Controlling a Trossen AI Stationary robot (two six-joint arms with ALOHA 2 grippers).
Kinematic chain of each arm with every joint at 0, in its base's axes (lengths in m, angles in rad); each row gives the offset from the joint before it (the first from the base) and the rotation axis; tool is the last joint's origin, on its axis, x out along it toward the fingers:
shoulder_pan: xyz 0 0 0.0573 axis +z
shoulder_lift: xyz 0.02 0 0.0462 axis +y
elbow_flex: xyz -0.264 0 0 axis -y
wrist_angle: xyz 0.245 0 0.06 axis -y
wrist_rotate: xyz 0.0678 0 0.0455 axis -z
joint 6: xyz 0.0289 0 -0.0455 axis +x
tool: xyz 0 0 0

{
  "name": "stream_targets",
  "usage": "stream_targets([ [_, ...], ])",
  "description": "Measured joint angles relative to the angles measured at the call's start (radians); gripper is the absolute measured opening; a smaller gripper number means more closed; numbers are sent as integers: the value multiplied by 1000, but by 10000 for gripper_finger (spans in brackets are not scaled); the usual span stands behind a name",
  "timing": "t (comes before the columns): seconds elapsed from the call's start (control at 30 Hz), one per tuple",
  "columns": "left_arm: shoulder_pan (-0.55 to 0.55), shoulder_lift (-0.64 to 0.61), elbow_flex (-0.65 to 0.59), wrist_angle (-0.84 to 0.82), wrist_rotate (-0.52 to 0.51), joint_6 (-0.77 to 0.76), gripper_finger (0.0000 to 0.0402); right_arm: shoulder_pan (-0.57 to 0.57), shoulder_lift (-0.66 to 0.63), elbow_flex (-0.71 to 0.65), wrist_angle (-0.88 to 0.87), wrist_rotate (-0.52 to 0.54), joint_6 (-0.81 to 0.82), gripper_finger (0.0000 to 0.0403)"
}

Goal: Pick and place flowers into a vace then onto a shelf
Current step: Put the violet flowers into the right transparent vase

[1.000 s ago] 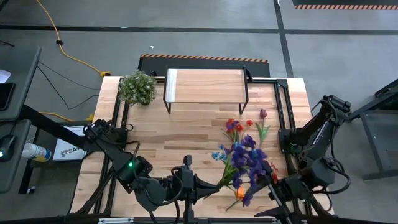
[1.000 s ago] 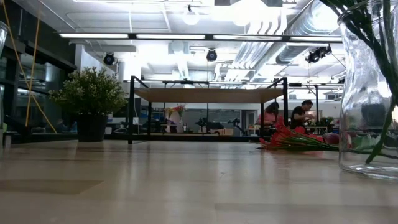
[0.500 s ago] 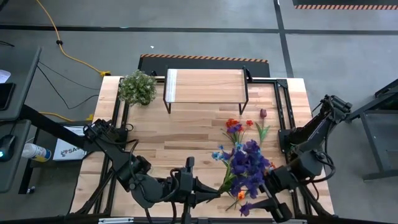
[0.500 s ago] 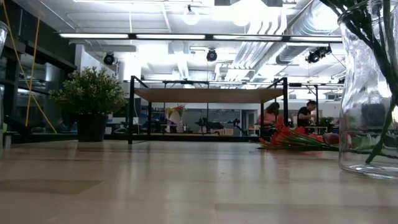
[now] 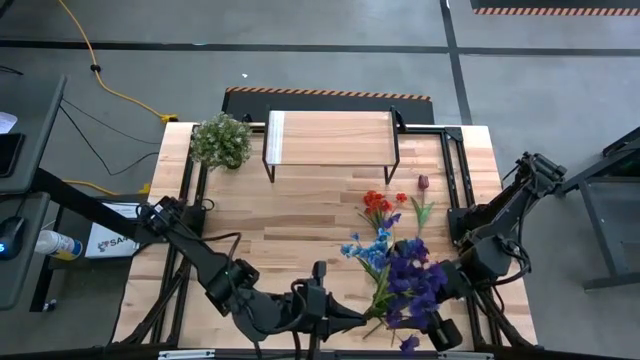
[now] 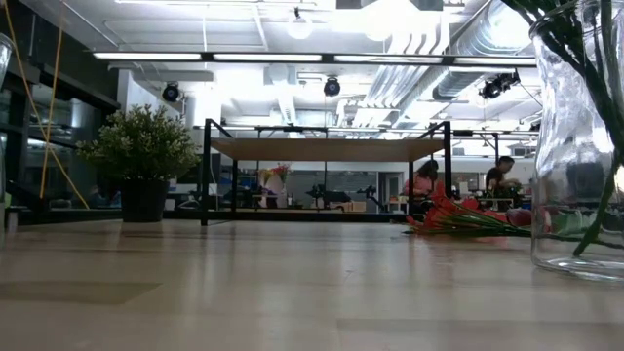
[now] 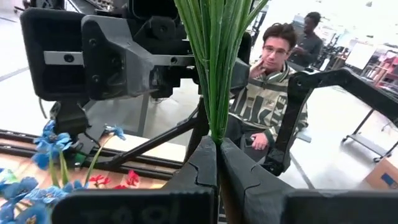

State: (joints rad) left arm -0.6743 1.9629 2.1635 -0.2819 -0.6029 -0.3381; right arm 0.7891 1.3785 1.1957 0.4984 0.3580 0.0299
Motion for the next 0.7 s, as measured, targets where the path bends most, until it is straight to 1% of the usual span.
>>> stream_targets([
  [0.27,18,14,0,7,30,-14,33,1,0,0,0,-2,0,245],
  [0.4,27,26,3,49,71,-9,33,0,0,0,0,-2,0,244],
  [0.7,36,27,2,49,75,-9,33,1,0,0,0,-2,0,241],
])
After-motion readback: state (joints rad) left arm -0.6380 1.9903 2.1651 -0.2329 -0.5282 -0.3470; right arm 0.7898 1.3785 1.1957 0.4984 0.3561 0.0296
